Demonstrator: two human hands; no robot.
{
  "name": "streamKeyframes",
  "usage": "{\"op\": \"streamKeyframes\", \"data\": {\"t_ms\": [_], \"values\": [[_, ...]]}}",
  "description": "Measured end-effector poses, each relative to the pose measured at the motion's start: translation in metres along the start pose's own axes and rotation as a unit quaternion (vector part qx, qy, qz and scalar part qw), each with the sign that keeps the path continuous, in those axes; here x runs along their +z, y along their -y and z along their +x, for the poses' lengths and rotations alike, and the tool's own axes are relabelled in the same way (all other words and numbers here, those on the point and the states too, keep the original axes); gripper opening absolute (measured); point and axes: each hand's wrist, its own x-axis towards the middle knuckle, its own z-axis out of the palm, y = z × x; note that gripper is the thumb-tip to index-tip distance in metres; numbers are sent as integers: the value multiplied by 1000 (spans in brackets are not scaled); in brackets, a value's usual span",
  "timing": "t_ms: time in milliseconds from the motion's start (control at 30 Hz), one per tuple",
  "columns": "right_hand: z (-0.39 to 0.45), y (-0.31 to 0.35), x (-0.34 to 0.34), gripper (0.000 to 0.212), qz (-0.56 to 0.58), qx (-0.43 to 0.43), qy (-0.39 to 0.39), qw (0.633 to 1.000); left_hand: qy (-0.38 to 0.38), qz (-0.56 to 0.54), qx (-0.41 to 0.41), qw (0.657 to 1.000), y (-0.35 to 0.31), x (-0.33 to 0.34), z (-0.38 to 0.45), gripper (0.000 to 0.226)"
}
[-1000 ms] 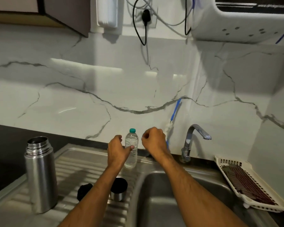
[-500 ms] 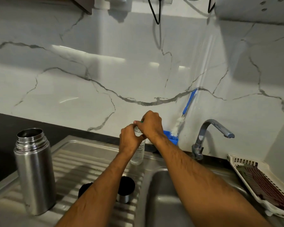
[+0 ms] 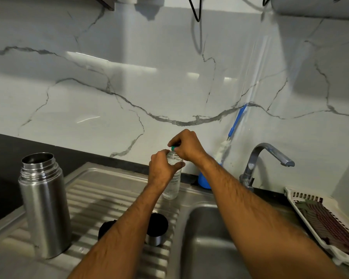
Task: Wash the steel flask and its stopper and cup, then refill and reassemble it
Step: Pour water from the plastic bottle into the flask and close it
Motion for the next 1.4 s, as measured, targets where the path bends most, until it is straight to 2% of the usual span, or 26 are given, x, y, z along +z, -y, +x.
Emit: {"op": "streamKeyframes", "data": {"t_ms": [100,267,367,500,667,800,933,1133,1400], "values": [[4,-1,-6,33,14,17,19,1000,3,-5,-9,1000,0,3,0,55],[4,0,-8,39,-16,36,-24,999,-6,-15,-9,1000,0,4,0,55],[4,3,-8,29,-45,35,-23,998,-4,-16,-9,1000,0,4,1,54],[3,4,-8,24,-21,33,-22,999,-6,-8,-8,1000,2,4,2,55],[4,-3,-18,26,66,42,-103,992,-10,-1,-10,1000,5,4,2,56],[-8,-30,-9,26,76,108,-142,981,-12,-5,-9,1000,5,5,2,58],[-33,-64,22,27,45,162,-92,981,-16,-5,-6,1000,7,7,1,61],[-65,-91,76,27,15,190,-15,982,-16,-9,-3,1000,8,8,1,58],[-71,-99,94,22,6,175,7,985,-12,-1,-1,1000,11,8,3,60]]}}
